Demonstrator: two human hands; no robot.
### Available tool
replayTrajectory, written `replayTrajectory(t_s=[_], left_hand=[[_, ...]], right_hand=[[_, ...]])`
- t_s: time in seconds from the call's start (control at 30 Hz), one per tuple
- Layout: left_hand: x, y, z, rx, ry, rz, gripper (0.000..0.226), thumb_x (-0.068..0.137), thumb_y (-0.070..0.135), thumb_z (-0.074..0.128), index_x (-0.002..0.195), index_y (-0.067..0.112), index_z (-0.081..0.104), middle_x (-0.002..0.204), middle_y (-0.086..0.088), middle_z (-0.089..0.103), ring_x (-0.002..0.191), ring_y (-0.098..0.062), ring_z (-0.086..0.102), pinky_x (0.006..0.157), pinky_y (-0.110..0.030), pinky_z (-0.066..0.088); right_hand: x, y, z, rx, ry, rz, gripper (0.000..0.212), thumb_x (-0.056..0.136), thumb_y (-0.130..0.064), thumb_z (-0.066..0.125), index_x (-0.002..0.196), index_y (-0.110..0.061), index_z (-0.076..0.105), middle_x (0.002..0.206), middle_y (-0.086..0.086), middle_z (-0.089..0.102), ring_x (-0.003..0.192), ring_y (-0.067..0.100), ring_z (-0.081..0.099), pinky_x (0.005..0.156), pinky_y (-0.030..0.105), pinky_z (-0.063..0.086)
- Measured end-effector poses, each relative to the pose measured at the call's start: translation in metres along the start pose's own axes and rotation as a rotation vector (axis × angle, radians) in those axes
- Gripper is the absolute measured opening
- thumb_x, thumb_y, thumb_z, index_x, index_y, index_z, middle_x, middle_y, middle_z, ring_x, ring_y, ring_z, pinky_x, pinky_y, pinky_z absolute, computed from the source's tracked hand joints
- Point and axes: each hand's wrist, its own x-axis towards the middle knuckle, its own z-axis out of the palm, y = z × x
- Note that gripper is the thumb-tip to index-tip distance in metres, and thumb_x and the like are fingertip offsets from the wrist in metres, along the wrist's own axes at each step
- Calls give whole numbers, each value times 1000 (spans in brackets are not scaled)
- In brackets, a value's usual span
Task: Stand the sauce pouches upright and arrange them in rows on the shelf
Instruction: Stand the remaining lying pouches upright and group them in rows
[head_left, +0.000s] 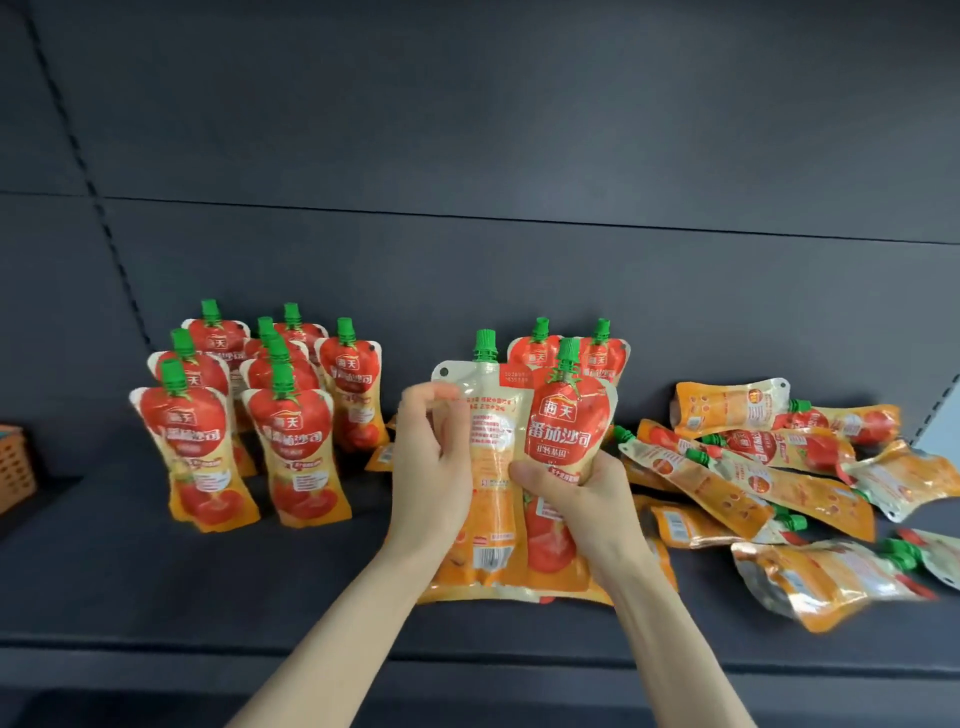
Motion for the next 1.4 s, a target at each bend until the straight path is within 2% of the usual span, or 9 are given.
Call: replayTrajectory(t_s=[0.2, 0.33, 0.47, 0.57, 0.7, 0.9, 1.1, 1.27, 1.4], left_hand=[[-28, -10, -77, -31, -204, -24, 33, 89, 34, 55, 119, 28, 44, 112, 21, 53, 101, 13, 51, 76, -5, 43], [-40, -19, -127, -151, -281, -128, 54, 81, 38, 61, 127, 34, 33, 123, 19, 47, 106, 13, 51, 79, -8, 47], [-48, -23, -158, -224, -314, -167, 69, 76, 25, 69, 133, 29, 29, 120, 21, 49, 101, 14, 55, 75, -8, 48], [-47, -27, -173, -290, -287, -201, 63, 76, 26, 68, 131, 27, 37, 118, 15, 55, 100, 8, 59, 75, -12, 50], [-39, -40, -190, -393, -249, -378, 55, 72, 49, 69, 121, 41, 48, 119, 10, 61, 111, -10, 59, 97, -38, 46], [-23, -40, -212, -297, -338, -356, 69, 64, 21, 79, 120, 41, 46, 108, 12, 62, 96, -3, 63, 76, -20, 46], [1, -53, -241, -272, -257, -382, 13, 86, 34, 62, 94, 44, 64, 108, 11, 68, 102, -9, 62, 88, -32, 48], [26, -71, -254, -158, -267, -337, 32, 90, 32, 56, 120, 21, 58, 111, 5, 67, 102, -13, 64, 77, -24, 51], [48, -82, -265, -183, -278, -343, 27, 88, 20, 60, 115, 16, 62, 105, 4, 69, 97, -11, 66, 77, -25, 51]], right_hand=[[-41, 19, 69, -40, 45, 3, 18, 73, -3, 75, 79, -19, 68, 78, 2, 75, 72, 20, 71, 64, 31, 59], [-69, 29, 116, -82, 13, -1, 17, 72, -5, 76, 87, -7, 68, 81, 10, 73, 75, 25, 71, 69, 37, 59], [-88, 26, 143, -13, -72, 14, 21, 74, -3, 74, 93, -9, 68, 83, 1, 75, 78, 17, 72, 65, 23, 56], [-91, 23, 152, -11, -106, 39, 23, 77, -6, 72, 98, -12, 67, 88, 1, 74, 84, 19, 71, 72, 27, 57], [-88, 23, 160, 64, -92, 81, 19, 84, -12, 65, 101, -20, 61, 84, -5, 74, 81, 14, 71, 65, 24, 55], [-70, 24, 174, 53, -86, 29, 21, 89, -9, 58, 106, -22, 58, 85, -11, 73, 82, 8, 70, 63, 18, 53], [-45, 31, 184, -67, -92, -34, 25, 86, -14, 64, 111, -14, 61, 103, 0, 72, 97, 15, 68, 80, 29, 57], [-21, 37, 201, -177, -97, -69, 29, 84, -16, 67, 113, -13, 61, 107, 0, 69, 99, 14, 66, 80, 26, 56], [-4, 47, 212, -238, -71, -82, 34, 82, -13, 69, 115, -15, 59, 109, -1, 68, 103, 14, 64, 84, 28, 55]])
